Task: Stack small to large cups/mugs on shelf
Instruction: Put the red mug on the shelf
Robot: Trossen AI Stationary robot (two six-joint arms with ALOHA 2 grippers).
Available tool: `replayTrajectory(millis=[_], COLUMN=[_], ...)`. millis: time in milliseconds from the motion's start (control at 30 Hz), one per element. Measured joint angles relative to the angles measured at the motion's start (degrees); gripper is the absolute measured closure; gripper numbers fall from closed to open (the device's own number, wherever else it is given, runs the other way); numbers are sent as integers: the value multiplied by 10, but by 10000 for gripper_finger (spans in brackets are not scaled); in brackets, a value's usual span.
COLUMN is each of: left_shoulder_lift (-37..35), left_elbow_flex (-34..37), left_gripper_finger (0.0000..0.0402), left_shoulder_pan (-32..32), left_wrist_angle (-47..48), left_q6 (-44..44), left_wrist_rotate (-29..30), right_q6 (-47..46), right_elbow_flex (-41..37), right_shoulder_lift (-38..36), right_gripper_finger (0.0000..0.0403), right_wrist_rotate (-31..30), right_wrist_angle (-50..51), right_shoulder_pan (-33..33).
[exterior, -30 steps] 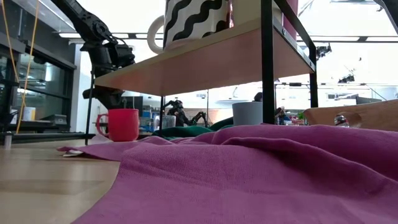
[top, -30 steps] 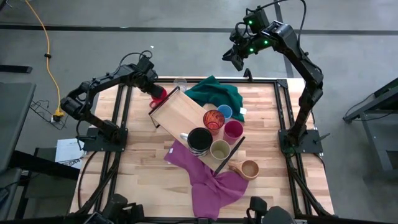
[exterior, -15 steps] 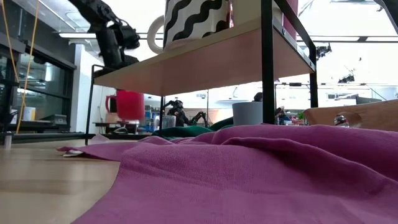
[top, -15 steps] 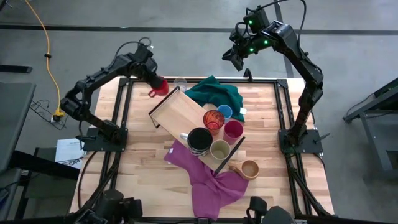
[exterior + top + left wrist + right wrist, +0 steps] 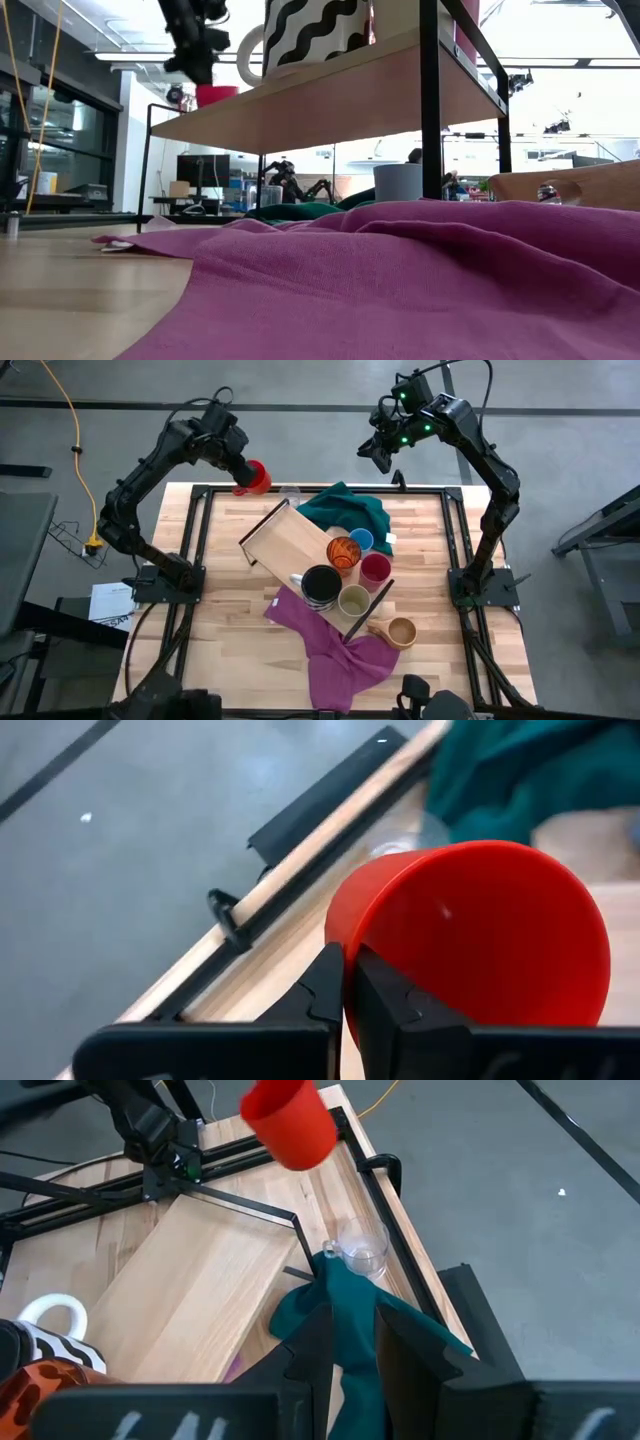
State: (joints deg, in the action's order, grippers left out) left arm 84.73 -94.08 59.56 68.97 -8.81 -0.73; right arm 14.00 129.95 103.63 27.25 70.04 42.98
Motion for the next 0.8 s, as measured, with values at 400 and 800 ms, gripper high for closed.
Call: replayTrajectory(millis=[400,800], left_shoulder_lift=[-1,9], left_elbow_flex=[-115,-120], left_gripper_finger=[401,401], left_shoulder_pan=[-115,-254], left_wrist_angle=[141,147], left_q6=[-4,78], left_wrist_rotate=[-2,-12], right_q6=[-5,-15], right_elbow_flex=[0,0], right_shoulder_lift=[0,0], right_gripper_finger=[334,334], right_wrist_rotate=[-2,-2], right_wrist_angle=[0,-2], right_shoulder_pan=[0,0])
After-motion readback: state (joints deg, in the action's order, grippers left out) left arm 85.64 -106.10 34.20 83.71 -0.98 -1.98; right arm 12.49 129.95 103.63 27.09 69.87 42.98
